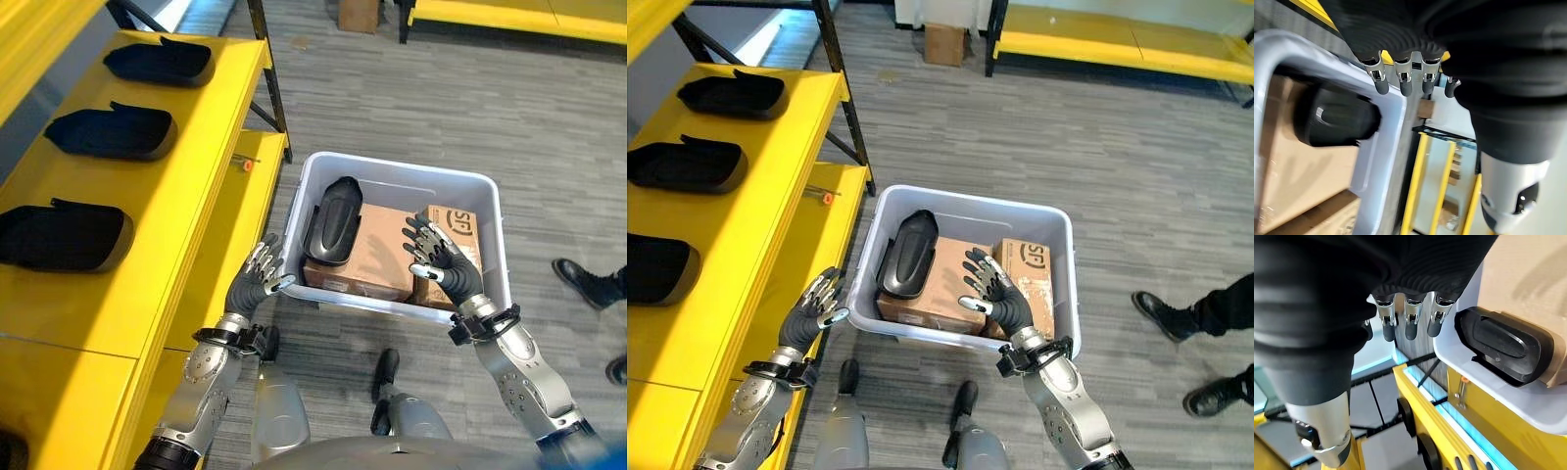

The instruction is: Move parts from the plastic box to the shelf.

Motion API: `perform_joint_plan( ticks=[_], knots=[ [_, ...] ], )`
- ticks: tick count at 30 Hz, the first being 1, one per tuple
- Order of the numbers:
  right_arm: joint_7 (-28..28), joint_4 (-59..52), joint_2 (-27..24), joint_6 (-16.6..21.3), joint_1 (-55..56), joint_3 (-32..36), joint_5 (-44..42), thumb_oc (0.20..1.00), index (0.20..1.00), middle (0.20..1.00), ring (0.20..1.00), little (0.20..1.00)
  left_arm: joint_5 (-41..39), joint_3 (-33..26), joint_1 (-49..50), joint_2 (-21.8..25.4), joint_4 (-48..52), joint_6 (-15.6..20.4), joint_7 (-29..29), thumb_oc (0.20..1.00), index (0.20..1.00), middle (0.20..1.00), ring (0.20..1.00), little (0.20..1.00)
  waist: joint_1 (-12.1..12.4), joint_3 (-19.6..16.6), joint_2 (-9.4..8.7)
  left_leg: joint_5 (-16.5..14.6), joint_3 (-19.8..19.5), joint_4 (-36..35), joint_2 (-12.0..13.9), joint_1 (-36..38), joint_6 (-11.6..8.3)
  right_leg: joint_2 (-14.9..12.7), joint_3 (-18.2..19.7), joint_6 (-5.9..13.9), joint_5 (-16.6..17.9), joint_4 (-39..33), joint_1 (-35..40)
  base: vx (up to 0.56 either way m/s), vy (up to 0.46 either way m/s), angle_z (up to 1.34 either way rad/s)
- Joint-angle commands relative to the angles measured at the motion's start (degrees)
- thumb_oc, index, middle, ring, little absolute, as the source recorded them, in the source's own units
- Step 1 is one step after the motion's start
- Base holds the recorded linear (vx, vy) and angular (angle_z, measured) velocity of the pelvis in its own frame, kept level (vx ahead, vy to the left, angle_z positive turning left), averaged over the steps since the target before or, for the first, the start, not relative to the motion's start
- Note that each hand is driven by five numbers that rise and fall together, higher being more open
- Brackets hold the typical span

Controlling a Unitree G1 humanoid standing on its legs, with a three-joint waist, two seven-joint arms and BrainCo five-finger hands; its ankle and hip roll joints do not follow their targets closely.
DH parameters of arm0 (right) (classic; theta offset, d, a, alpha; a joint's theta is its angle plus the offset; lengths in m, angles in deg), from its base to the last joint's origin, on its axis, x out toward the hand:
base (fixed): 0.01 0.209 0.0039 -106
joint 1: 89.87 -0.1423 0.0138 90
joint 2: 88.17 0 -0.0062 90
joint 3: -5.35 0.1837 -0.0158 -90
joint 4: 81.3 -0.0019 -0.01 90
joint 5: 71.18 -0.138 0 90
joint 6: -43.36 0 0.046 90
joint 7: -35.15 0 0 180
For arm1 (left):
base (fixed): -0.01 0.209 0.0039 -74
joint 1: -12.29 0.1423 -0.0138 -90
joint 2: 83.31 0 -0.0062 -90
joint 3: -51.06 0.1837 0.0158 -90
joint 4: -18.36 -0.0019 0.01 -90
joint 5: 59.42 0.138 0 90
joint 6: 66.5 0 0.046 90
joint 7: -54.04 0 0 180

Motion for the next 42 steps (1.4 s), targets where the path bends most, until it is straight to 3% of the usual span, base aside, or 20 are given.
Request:
perform_joint_plan(
  ticks=[1, 2, 5, 13, 17, 26, 42],
  knots=[
    [-0.89, -3.86, -0.24, 2.87, -1.14, 0.91, 0.4, 1.0, 1.0, 1.0, 1.0, 1.0, 1.26, -2.63, -0.82, 2.82, 5.49, 3.54, -0.35, 1.0, 1.0, 1.0, 1.0, 1.0, 1.32, -0.45, -1.31, 3.16, 3.26, -1.86, -0.98, 0.16, 0.33, -4.08, 1.66, 5.11, -9.08, 4.8, 6.34, -0.02, 0.308, -0.73],
    [-0.45, -3.39, 0.35, 2.72, -3.29, -0.83, 1.25, 1.0, 1.0, 1.0, 1.0, 1.0, 2.51, -2.65, -2.42, 4.18, 6.29, 4.22, -1.07, 1.0, 1.0, 1.0, 1.0, 1.0, 1.34, 1.16, -1.98, 1.18, 5.54, 0.57, -2.15, -1.12, 1.02, -6.0, 2.55, 6.2, -6.91, 4.35, 4.83, -0.09, 0.255, -0.51],
    [0.74, -2.46, 2.08, 2.86, -7.37, -3.94, 1.33, 1.0, 1.0, 1.0, 1.0, 1.0, 2.77, -2.6, -6.51, 4.93, 6.2, 4.94, -3.48, 1.0, 1.0, 1.0, 1.0, 1.0, 1.69, 3.16, -2.81, 0.29, 7.95, 2.72, -3.03, -3.94, 1.4, -7.49, 3.58, 6.79, -4.56, 3.14, 1.98, -0.07, 0.169, -0.32],
    [2.03, -2.65, 2.43, 2.99, -11.95, -6.17, 2.46, 1.0, 1.0, 1.0, 1.0, 1.0, 6.97, -2.07, -11.7, 5.48, 6.19, 5.96, -7.58, 1.0, 1.0, 1.0, 1.0, 1.0, 1.2, 5.28, -4.25, 0.66, 8.87, 3.27, -3.2, -7.06, 1.39, -7.98, 3.14, 6.81, -3.1, 1.99, -1.19, -0.02, 0.042, -0.06],
    [4.83, -1.26, 2.49, 3.76, -16.36, -6.33, 4.27, 1.0, 1.0, 1.0, 1.0, 1.0, 8.9, -1.35, -14.58, 5.16, 6.3, 6.27, -9.87, 1.0, 1.0, 1.0, 1.0, 1.0, 0.9, 6.88, -4.68, 2.33, 9.2, 1.61, -2.1, -7.73, 0.9, -7.18, 3.21, 6.53, -2.8, 2.29, -3.54, -0.03, -0.048, -0.11],
    [13.31, 5.71, 6.79, 6.25, -27.67, -7.74, 9.97, 1.0, 1.0, 1.0, 1.0, 1.0, 9.18, 1.41, -18.9, 3.53, 4.91, 7.34, -13.39, 1.0, 1.0, 1.0, 1.0, 1.0, 1.54, 10.33, -3.81, 4.72, 9.18, -1.17, -0.79, -8.76, 0.11, -6.3, 3.45, 6.18, -2.64, 3.2, -6.97, -0.02, -0.022, -0.04],
    [16.92, 11.8, 10.65, 7.26, -35.26, -10.97, 9.19, 1.0, 1.0, 1.0, 1.0, 1.0, 8.84, 3.15, -21.96, 2.95, 4.83, 8.33, -16.77, 1.0, 1.0, 1.0, 1.0, 1.0, 3.02, 12.96, -2.49, 4.41, 7.99, -0.21, -1.2, -11.42, 0.08, -6.51, 3.04, 5.92, -3.17, 4.55, -8.95, 0.0, -0.002, 0.0]
  ],
)
